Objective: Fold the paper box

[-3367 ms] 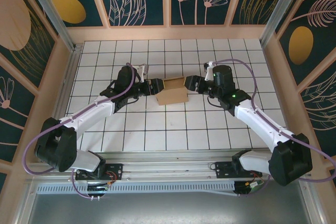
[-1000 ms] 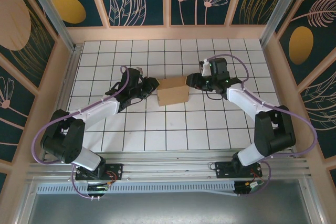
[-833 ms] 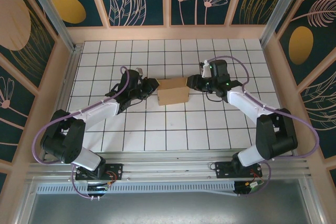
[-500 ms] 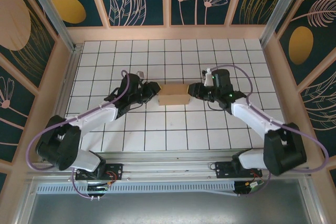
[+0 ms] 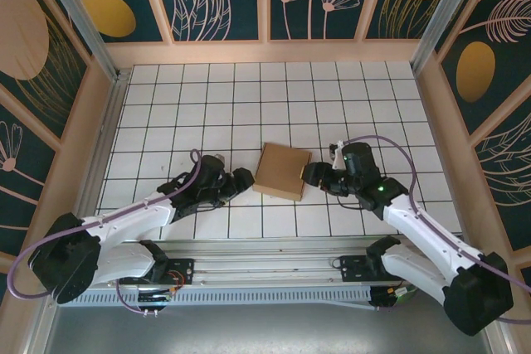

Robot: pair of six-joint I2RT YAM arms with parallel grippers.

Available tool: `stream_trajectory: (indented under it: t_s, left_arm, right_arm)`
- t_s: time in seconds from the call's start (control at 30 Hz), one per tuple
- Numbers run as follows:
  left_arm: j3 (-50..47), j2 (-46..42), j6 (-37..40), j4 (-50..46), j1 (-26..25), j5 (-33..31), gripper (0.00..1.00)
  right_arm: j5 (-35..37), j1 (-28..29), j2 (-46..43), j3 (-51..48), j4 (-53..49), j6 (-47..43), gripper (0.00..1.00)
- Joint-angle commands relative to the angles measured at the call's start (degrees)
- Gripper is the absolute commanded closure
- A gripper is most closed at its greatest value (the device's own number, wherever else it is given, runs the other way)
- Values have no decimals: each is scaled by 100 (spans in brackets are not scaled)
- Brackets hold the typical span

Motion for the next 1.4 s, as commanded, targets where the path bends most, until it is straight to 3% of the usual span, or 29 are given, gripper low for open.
stream_trajectory:
  t_s: [0.0,0.1,0.33,0.57,0.7,0.97,1.2,1.37]
  left_arm:
    - [258,466,540,694,12,-74,17]
    - [852,1084,1401,768,13,12,17]
    - [1333,1901,2992,1019,16,-637,22]
    - [2007,3074,2886,991,22,-364,43]
    - [2015,3253,2870,1231,24,-420,57]
    - [3436,4061,3004,355,203,-1396,56]
    - [3837,4437,2756,1047,1032,-715,53]
    - [4130,4324,3086,891,1269,-596,40]
  right_arm:
    - [489,-39,474,-279,644,310,44]
    - [622,-54,761,-533,1418,541,44]
    - [625,-96,1668,-471,2247,388,54]
    - [449,-161,2441,-193,2705,299,65]
    - [458,-262,2878,76,2836,130,69]
    - [-321,-923,4680,1311,3535,-50,71]
    - [-574,-1123,5642,2605,3180,-250,67]
    - [-750,-1283,5506,3230,2555,-368,57]
